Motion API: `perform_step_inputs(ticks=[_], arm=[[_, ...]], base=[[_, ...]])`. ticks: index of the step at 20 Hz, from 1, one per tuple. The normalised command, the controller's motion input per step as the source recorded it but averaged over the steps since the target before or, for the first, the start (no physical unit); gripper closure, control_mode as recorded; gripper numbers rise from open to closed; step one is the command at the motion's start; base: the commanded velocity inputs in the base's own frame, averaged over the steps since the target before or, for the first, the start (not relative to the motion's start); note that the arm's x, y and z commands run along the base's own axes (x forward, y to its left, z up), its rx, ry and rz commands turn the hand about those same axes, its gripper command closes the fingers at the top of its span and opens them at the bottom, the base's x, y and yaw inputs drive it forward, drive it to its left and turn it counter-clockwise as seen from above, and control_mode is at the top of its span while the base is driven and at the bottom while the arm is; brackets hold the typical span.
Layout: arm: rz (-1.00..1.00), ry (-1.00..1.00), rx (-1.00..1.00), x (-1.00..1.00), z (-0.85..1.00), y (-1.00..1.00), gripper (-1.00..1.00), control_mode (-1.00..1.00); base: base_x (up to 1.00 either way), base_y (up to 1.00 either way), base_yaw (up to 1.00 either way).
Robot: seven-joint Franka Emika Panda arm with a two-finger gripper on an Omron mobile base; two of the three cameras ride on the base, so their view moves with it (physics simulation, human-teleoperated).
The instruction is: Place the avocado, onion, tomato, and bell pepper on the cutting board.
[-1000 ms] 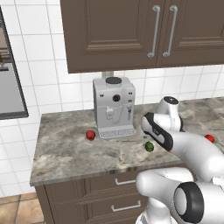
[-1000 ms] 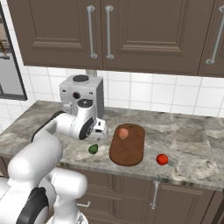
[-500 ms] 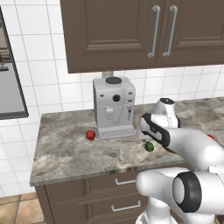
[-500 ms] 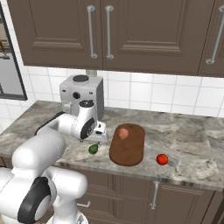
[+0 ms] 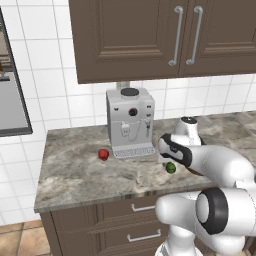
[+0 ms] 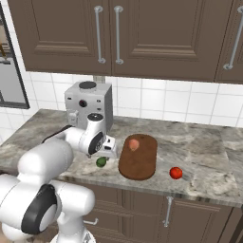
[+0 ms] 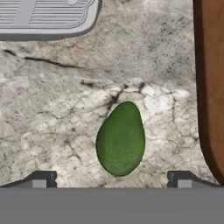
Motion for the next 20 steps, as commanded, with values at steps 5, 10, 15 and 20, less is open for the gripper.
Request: perform_step_inputs(ticks=[5, 10, 15, 20], arm=[[-0.01, 0.00, 0.00, 0.00, -0.20, 0.00, -1.00, -1.00], [-0.01, 0.00, 0.00, 0.00, -0.16, 0.00, -1.00, -1.00], [-0.01, 0.00, 0.00, 0.04, 0.00, 0.00, -1.00, -1.00], [-0.01, 0.00, 0.00, 0.01, 0.00, 0.00, -1.00, -1.00]], base=[[0.00, 0.00, 0.00], [0.00, 0.00, 0.00], [0.00, 0.00, 0.00], [0.00, 0.00, 0.00]])
